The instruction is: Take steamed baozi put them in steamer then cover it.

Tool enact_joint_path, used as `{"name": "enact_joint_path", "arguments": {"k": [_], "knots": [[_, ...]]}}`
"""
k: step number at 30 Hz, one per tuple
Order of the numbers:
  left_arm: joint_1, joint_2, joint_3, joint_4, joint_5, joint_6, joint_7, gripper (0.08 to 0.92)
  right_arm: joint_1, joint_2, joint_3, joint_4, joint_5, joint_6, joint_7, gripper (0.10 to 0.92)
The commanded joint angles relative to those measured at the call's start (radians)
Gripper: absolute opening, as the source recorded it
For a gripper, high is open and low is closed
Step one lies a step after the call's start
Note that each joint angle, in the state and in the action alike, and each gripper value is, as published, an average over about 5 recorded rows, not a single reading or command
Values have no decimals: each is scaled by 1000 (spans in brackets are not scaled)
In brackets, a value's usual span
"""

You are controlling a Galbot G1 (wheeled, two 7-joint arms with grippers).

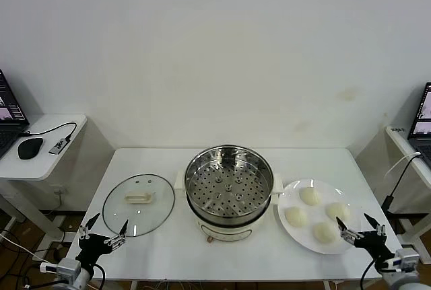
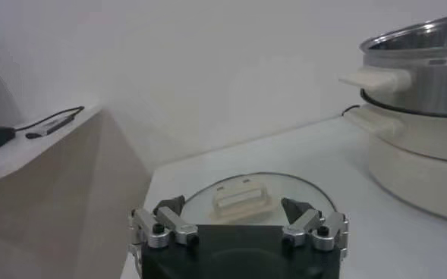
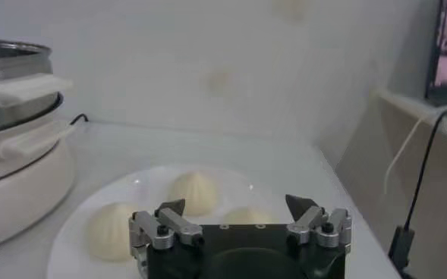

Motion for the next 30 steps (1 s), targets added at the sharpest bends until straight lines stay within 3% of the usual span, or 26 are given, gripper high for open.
{"name": "enact_joint_path", "arguments": {"k": [1, 5, 13, 21, 30], "knots": [[-1, 0, 1, -1, 7, 1, 2, 823, 158, -243, -6, -18, -172, -81, -143, 823], [11, -8, -3, -13, 19, 6, -1, 823, 306, -373, -84, -75, -277, -97, -313, 823], [44, -38, -22, -47, 28, 3, -4, 823, 839, -496, -487, -231, -527, -83, -814, 823], [57, -74, -38, -78, 28, 2, 1, 823, 1367, -481, -1106, -420, -642, 12, -975, 823], [63, -98, -52, -97, 29, 0, 0, 823, 1466, -323, -1284, -598, -714, 133, -1072, 823]]}}
